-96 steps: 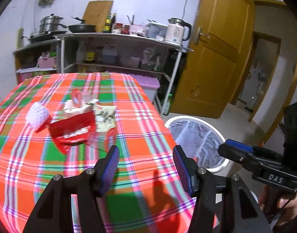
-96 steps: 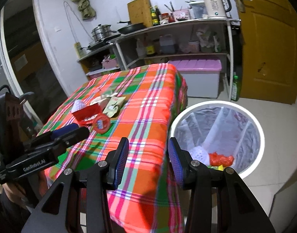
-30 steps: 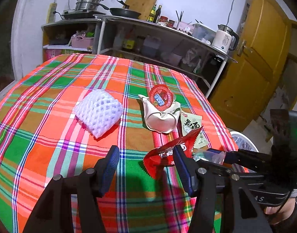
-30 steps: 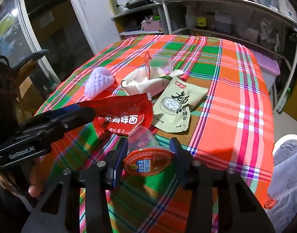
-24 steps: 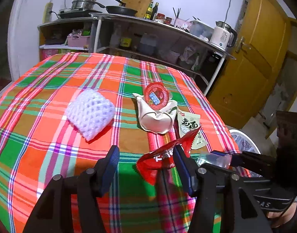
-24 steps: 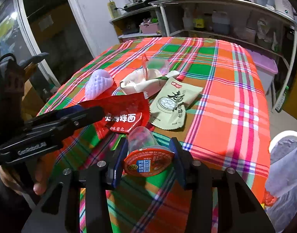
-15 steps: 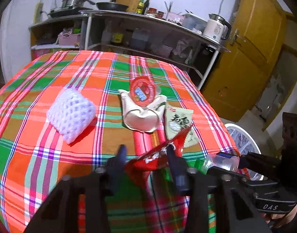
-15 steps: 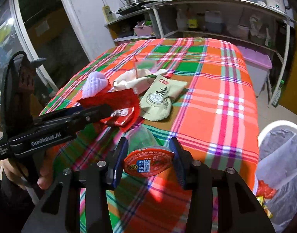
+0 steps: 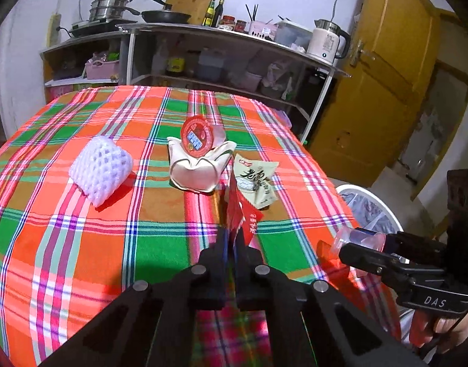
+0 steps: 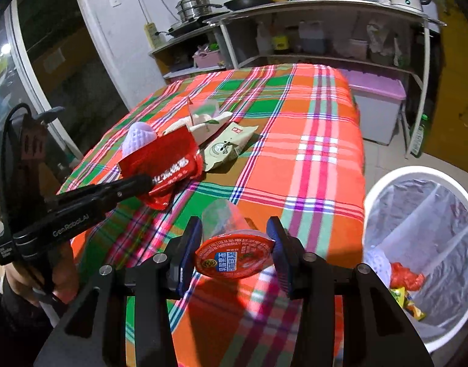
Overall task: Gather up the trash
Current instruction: 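Lift the red wrapper with the left gripper while the right holds the cup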
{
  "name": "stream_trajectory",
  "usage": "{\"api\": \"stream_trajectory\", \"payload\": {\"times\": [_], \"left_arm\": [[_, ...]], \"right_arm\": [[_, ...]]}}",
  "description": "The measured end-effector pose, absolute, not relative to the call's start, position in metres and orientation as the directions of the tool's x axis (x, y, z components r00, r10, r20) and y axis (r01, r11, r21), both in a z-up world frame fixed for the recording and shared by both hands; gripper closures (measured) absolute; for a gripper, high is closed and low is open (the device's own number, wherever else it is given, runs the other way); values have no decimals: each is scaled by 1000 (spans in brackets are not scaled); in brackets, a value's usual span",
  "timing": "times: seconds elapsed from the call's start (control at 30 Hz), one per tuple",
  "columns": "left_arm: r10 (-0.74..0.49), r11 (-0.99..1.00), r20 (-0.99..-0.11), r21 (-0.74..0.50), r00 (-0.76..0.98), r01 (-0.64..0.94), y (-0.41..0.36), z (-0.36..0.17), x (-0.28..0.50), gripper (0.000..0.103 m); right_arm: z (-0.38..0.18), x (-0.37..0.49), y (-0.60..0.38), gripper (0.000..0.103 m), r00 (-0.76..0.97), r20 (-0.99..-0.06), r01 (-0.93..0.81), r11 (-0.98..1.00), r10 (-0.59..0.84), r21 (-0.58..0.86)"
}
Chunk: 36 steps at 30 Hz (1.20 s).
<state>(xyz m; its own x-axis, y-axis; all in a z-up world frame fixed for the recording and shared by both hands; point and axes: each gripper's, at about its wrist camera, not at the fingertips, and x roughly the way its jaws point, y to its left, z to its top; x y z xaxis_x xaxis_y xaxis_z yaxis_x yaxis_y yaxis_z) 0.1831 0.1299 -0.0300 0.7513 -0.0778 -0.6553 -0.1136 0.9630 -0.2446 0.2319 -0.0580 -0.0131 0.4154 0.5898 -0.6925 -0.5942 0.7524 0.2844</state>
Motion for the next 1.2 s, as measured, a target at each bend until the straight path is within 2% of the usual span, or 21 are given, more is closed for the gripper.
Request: {"api": "stream_trajectory", "payload": {"times": [0.57, 1.2], "left_arm": [[-107, 970, -577, -241, 809, -43, 94, 16, 146, 102], [-138, 977, -577, -211, 805, 17, 56, 23, 149, 103]], "right_arm": [[17, 203, -98, 58, 499, -640, -560, 781, 585, 276], [22, 195, -133, 58, 545, -620, -511, 810, 564, 287]]}}
